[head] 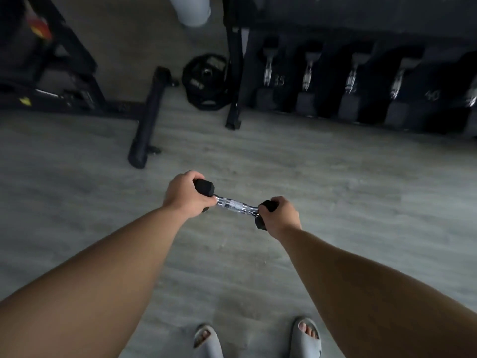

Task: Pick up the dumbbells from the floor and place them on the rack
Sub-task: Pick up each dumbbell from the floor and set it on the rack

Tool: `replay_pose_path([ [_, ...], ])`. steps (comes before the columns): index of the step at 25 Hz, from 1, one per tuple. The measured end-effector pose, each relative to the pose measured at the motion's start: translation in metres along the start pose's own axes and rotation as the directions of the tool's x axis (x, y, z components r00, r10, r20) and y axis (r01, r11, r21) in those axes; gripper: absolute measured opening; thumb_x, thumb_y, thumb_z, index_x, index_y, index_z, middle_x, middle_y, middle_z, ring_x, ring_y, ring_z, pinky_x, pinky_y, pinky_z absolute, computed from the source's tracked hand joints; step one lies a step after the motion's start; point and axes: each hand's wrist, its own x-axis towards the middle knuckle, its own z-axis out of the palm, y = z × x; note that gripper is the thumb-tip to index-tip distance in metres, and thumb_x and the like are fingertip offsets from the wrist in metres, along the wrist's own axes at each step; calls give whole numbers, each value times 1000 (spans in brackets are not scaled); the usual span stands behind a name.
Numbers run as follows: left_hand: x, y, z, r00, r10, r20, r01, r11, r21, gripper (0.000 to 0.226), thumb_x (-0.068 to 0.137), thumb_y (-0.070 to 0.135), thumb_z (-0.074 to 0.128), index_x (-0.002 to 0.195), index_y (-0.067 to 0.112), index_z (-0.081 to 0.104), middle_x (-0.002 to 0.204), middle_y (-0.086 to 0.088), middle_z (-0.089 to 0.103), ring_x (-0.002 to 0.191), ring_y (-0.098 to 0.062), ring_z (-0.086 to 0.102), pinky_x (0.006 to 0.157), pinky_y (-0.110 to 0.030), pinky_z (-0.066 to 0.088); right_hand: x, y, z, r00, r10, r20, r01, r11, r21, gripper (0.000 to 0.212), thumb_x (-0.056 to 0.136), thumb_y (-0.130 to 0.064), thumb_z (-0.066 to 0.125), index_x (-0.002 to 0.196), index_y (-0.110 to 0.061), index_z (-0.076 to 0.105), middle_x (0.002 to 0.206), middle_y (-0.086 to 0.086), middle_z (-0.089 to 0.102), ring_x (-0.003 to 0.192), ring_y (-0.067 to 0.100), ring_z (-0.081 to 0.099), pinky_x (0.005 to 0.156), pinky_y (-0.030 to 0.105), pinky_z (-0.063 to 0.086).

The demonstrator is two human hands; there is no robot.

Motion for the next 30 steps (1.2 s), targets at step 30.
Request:
replay_pose_path([
  [30, 314, 558, -217, 592, 733, 334, -790, 446, 421, 77, 62, 32, 91, 132, 23, 58, 111, 4, 49, 97, -24, 58, 75, -37, 50, 178, -387, -252, 884, 465, -39, -176, 408, 896, 56, 61, -27, 89, 107, -19, 59, 101, 7, 67, 90, 25, 66, 83, 45, 61],
])
